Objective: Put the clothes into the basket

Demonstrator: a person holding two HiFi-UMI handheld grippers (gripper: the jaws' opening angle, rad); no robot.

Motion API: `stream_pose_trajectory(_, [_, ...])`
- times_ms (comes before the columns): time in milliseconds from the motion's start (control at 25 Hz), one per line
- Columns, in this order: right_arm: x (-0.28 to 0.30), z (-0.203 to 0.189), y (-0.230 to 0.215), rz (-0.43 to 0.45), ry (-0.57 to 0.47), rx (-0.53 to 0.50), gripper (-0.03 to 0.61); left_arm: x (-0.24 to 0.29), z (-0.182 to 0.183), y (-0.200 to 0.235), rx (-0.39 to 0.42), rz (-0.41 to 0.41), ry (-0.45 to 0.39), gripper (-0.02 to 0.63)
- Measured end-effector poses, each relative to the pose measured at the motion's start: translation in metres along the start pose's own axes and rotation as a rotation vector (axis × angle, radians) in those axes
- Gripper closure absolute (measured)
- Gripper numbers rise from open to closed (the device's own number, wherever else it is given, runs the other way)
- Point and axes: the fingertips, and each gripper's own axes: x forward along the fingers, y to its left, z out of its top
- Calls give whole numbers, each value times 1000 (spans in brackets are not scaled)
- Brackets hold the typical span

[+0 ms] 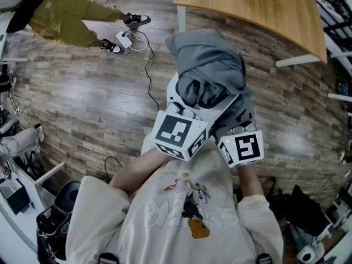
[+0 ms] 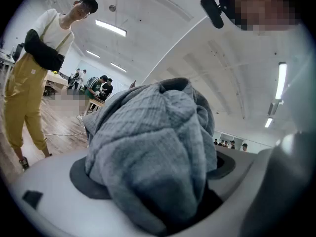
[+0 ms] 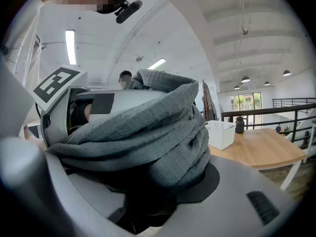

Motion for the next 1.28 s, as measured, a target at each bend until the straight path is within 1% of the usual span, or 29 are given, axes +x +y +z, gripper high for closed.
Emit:
stream_pose_trajectory(280, [17,-3,27,8,11,-12,364,-20,7,24,8,-2,-1,94])
stream_pose_trajectory(440, [30,-1,43,21,-17,-16,362,-33,15,38,46,-3,-29,94])
stream_pose_trajectory(560, [40,-4,60,33,-8,-31,362,-47,17,52,66,-7,-34,94])
stream_pose_trajectory(760, [58,-14,86,53,26,-75,362,-68,18,80,41,3,-53,94])
stream_pose_trajectory(960, [69,-27,106,64,61,-85,362,-83,10,101,13,14,-35,94])
stream_pose_trajectory(1160, [73,-29,106,86,75,-61,362,-81,6,108,-43,28,-11,94])
stream_pose_trajectory(1280, [79,-28,97,90,75,-37,362,-70,6,110,-43,35,-1,94])
